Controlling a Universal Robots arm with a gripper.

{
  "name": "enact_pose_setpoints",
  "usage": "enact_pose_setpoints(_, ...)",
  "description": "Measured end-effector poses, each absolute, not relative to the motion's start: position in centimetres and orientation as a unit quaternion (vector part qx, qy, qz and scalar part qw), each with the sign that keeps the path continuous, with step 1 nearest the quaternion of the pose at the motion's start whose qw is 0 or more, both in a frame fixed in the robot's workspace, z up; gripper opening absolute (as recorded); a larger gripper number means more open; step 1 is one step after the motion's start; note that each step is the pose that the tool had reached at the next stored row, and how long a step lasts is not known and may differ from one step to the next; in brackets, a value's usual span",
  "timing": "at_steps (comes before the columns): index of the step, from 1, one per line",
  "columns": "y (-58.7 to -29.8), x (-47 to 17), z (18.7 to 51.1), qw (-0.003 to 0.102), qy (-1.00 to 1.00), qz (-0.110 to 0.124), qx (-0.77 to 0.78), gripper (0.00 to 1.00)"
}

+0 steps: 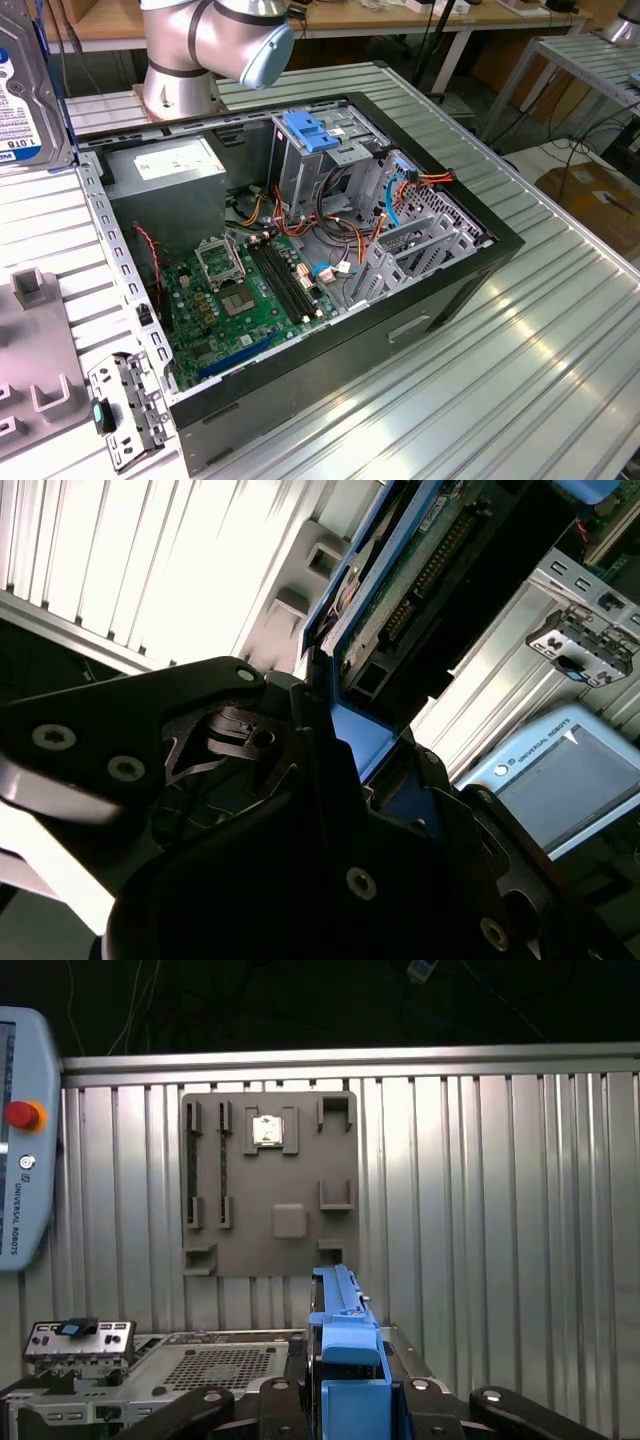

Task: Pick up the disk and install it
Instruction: 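Pick up the disk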

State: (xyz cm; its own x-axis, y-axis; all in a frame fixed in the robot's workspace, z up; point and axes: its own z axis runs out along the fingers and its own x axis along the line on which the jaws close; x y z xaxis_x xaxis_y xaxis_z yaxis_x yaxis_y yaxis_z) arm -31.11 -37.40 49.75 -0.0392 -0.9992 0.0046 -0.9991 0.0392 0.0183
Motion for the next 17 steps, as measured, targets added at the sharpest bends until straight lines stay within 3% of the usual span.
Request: enact_pose_setpoints(17,-38.4,-25.7,49.6,0.008,-0.721,-0.005,0.693,0.37)
